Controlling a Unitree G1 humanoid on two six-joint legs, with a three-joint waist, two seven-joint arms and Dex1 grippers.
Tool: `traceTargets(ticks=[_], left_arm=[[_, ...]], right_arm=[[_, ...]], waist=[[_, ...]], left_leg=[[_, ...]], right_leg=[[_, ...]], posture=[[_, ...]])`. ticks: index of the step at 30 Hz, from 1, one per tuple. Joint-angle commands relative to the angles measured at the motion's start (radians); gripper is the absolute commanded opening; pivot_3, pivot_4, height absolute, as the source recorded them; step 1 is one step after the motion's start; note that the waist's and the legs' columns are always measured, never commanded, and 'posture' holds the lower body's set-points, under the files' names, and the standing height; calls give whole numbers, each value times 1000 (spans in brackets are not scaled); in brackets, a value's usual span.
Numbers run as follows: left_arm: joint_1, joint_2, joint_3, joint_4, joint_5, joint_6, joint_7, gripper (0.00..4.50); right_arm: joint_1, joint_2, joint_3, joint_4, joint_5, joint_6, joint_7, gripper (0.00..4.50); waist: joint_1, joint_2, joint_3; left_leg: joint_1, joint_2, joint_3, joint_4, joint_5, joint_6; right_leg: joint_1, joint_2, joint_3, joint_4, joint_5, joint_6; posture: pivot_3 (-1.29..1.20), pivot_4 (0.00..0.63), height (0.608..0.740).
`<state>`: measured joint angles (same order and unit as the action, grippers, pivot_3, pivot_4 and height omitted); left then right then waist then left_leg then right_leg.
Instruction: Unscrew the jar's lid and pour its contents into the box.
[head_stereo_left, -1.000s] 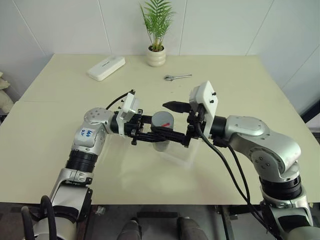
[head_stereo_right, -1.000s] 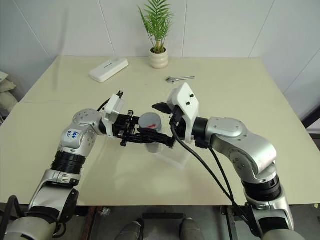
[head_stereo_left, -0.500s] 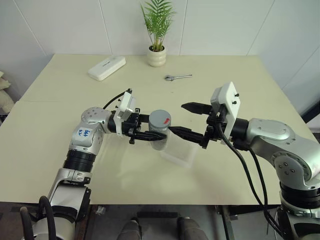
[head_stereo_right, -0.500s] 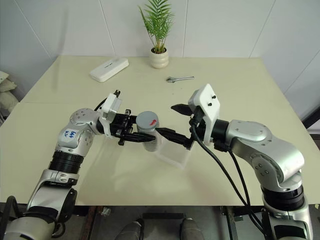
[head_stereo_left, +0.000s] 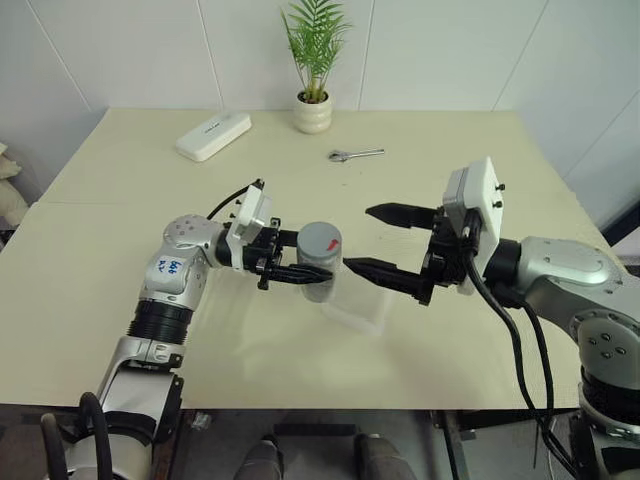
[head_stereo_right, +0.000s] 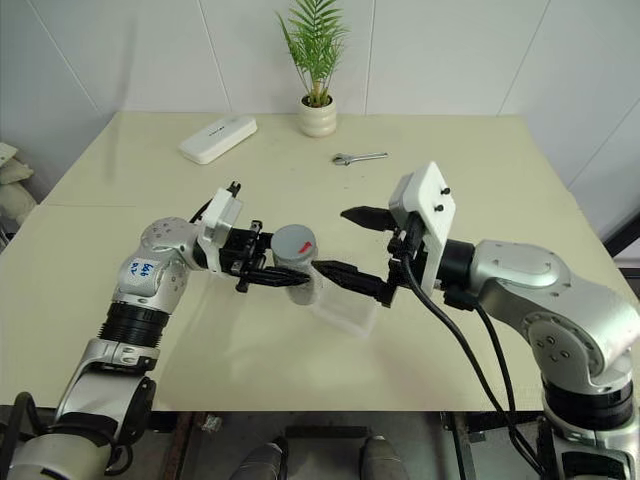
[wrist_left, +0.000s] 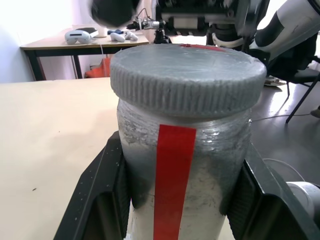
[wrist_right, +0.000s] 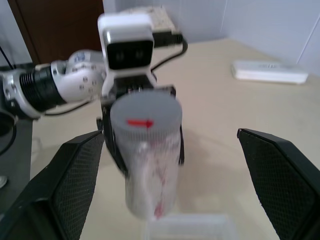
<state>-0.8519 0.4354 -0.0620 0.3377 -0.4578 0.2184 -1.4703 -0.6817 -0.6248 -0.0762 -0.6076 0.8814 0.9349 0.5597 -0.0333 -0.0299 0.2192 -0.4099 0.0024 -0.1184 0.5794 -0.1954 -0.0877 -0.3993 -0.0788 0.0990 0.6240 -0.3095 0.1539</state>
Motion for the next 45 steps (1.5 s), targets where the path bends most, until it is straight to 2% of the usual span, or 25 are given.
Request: traceTargets(ticks=[1, 9, 19, 45], left_arm=[[-27, -15, -8, -12, -16, 20, -17, 1984], [-43, -39, -12, -9, -7, 9, -21, 1984], [-31, -35, -10, -15, -5, 0, -20, 1984], [-10, -17, -1, -26, -4, -3, -14, 1984]], right_arm=[[-45, 53, 81, 31, -56, -42, -17, 4474], [-116, 156, 199, 142, -175, -99, -10, 4474], [-130, 185, 214, 177, -226, -112, 9, 4474], [-27, 40, 66, 91, -185, -43, -5, 4474]], waist=[[0, 0, 0], [1, 0, 0], [1, 0, 0], [2, 0, 0]], left_leg=[[0, 0, 0, 0, 0, 0], [-1, 0, 0, 0, 0, 0], [-1, 0, -1, 0, 0, 0], [0, 0, -1, 0, 0, 0]], right_leg=[[0, 0, 0, 0, 0, 0], [0, 0, 0, 0, 0, 0], [0, 0, 0, 0, 0, 0], [0, 0, -1, 1, 0, 0]], posture=[[0, 150, 740], [0, 150, 740], [0, 150, 740], [0, 150, 740]])
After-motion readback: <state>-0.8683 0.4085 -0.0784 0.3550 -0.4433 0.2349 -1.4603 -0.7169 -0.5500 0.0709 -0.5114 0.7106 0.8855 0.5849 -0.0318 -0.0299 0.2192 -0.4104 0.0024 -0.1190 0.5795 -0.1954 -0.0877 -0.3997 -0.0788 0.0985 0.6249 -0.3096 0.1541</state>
